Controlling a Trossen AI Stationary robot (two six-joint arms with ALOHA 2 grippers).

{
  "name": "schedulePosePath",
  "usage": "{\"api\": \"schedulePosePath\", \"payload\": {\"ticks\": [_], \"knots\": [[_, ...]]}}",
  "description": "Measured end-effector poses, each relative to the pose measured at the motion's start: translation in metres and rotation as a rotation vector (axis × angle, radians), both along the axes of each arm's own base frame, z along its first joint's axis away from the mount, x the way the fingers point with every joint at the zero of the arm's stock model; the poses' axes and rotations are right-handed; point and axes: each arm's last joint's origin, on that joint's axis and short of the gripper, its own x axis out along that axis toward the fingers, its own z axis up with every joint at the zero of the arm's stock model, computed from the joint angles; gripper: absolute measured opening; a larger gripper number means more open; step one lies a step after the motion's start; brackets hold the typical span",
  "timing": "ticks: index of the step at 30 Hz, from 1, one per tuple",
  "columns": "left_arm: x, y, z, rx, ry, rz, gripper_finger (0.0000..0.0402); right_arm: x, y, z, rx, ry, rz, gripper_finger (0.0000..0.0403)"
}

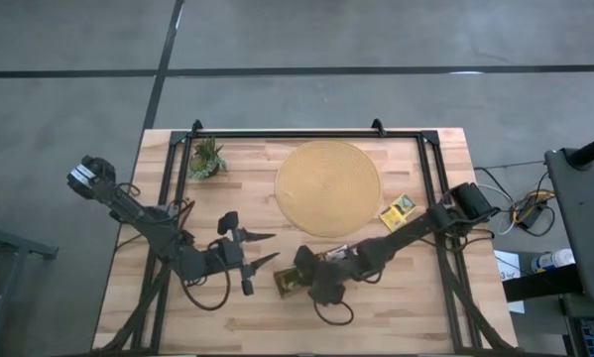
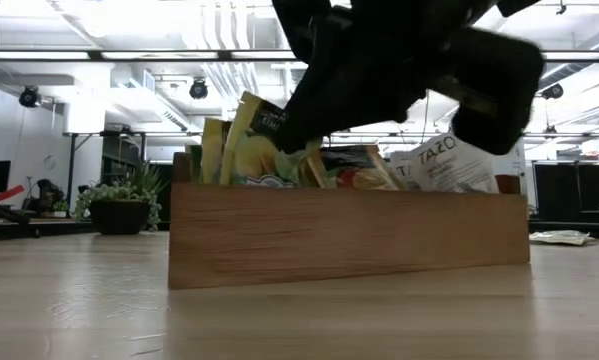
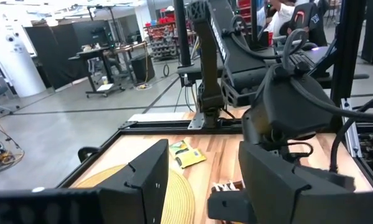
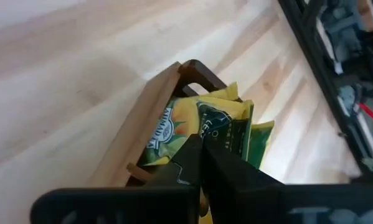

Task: Pick & Place Tea
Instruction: Put the yellow tea bag into the left section of the wooden organizer

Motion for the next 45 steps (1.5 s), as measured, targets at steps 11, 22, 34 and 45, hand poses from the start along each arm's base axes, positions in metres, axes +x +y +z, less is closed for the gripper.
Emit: {"api": "schedulePosePath", "payload": {"ticks": [11, 22, 34, 45], "knots": [[0.0, 0.0, -0.001, 0.0, 0.002, 0.002, 0.0188, -0.001, -0.003, -0.003, 0.083, 0.051, -0.01, 0.0008], [0.0, 0.001, -0.002, 0.002, 0.005, 0.002, 0.0188, -0.002, -0.004, -0.004, 0.157, 0.088, 0.039, 0.0008], [0.0, 0.0, -0.003, 0.001, 0.007, 0.002, 0.0188, 0.014, -0.002, -0.031, 0.107, 0.039, -0.007, 0.0009], [0.0, 0.001, -0.004, 0.008, 0.017, 0.002, 0.0188, 0.016, -0.002, -0.011, 0.102, 0.001, -0.031, 0.0039]]}}
